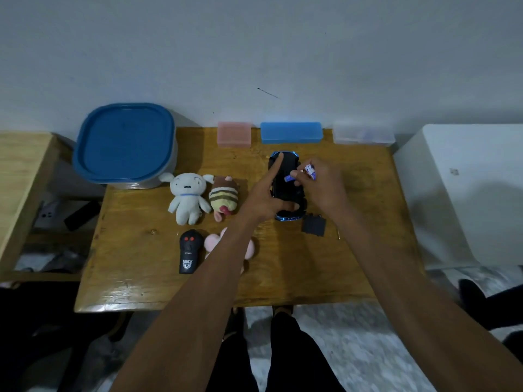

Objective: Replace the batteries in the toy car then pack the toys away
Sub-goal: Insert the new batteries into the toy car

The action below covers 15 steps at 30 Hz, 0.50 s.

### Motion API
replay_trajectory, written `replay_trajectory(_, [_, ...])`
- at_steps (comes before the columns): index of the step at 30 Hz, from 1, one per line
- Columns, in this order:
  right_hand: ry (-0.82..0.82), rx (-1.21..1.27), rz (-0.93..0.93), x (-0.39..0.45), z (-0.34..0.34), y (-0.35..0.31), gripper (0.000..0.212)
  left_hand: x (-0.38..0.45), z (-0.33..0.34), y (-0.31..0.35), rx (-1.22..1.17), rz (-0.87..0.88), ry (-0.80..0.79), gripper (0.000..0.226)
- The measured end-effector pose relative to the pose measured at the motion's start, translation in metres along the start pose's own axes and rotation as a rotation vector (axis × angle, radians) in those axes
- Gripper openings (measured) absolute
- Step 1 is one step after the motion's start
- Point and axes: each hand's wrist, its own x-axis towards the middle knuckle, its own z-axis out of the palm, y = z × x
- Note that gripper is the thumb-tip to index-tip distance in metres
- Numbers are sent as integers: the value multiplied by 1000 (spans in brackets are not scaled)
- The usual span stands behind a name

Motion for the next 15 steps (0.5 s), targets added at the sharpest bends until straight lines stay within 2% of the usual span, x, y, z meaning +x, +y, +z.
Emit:
replay_trajectory(8, [274,6,98,-13,15,1,33,0,0,-1,-2,47,9,114])
replay_trajectory(15, [303,119,193,-17,17,-1,26,-1,3,-2,-5,43,20,116])
